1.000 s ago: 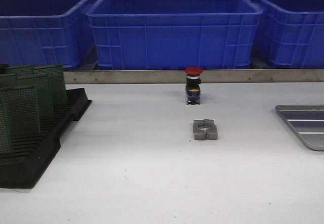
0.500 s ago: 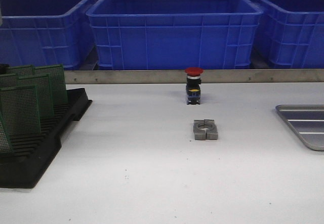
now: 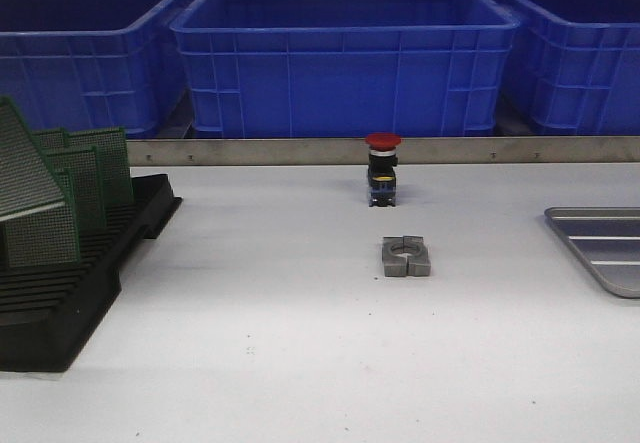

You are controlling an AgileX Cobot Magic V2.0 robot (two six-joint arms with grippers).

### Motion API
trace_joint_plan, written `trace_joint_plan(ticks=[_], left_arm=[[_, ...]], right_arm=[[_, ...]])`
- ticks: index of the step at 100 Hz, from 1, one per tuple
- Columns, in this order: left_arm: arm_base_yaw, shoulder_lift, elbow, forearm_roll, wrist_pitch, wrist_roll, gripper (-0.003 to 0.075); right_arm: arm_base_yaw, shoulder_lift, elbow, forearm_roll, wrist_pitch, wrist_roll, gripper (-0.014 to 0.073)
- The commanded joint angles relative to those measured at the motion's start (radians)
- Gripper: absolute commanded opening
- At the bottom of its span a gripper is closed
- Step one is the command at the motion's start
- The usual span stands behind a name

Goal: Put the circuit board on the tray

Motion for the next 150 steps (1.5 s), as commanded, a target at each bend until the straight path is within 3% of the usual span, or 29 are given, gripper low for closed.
trace_joint_plan(ticks=[1, 21, 38, 86, 135, 150], left_arm=[[-0.008, -0.033, -0.050, -0.143, 0.082, -0.012, -0.0020], [-0.039, -0.031, -0.045, -0.484, 0.082, -0.012, -0.0020], [-0.130, -0.031, -0.045, -0.618, 0.077, -0.012, -0.0020], [-0.358, -0.031, -0.045, -0.631, 0.072, -0.012, -0.0020], [-0.366, -0.031, -0.045, -0.631, 0.072, -0.012, -0.0020], [-0.366, -0.031, -0.045, -0.631, 0.074, -0.012, -0.0020]], right_arm=[[-0.004, -0.022, 0.001, -0.010, -0.070, 0.000, -0.0060], [-0.004, -0.022, 0.001, -0.010, -0.070, 0.000, -0.0060], [-0.004, -0.022, 0.001, -0.010, -0.071, 0.000, -0.0060], [-0.004, -0.022, 0.001, -0.010, -0.064, 0.000, -0.0060], [-0.003, -0.022, -0.021, 0.019, -0.108, 0.000, -0.0060], [-0.003, 0.016, -0.150, 0.019, 0.080, 0.000, -0.0060]])
